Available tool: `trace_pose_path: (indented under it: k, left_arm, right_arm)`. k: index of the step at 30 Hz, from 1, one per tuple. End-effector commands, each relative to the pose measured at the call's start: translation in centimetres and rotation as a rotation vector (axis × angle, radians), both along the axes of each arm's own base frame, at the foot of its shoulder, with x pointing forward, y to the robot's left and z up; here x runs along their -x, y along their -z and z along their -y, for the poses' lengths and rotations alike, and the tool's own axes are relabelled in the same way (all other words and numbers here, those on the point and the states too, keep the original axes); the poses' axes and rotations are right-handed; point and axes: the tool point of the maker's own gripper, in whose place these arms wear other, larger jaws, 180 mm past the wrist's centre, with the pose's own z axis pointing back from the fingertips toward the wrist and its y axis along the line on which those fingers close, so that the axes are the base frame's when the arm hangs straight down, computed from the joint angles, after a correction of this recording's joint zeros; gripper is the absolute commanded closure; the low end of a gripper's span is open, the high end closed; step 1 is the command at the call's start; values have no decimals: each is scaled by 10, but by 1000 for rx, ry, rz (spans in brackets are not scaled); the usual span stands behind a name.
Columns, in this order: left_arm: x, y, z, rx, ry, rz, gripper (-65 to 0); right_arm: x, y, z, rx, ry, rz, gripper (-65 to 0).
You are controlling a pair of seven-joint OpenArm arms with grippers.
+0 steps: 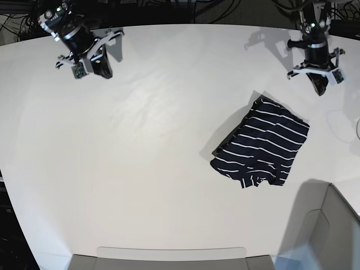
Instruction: Fold the T-shirt properly
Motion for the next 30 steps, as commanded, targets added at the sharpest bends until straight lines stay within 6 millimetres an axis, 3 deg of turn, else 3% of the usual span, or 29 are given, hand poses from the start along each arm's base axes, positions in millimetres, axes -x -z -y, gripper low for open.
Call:
trace_pose_path:
  k: [1,10,16,20,22,26,28,30]
  left_arm:
    - [3,-11,-5,-44,7,31,0]
    - [53,3,-6,-80,12,-53,0]
    - [107,7,-3,-100,-27,-89,0]
    - [154,20,11,-59,-98,-163,0]
    - [180,32,15,-37,-147,-218,0]
    - [227,74,19,8,-215,-355,0]
    - [241,97,32,47,-207,-414,0]
    - [268,120,44,80,-208,-500,0]
  right_arm:
    - [3,-10,-5,-43,14,39,0]
    - [47,-2,-15,-135,88,-10,0]
    - [77,9,-3,-106,114,-96,0]
    - [111,18,0,-87,105,-195,0]
    - [129,29,7,-66,86,-256,0]
    - [157,70,30,-36,97,-385,0]
    - [169,89,44,-20,109,-442,0]
    - [178,110,61,4,113,-497,0]
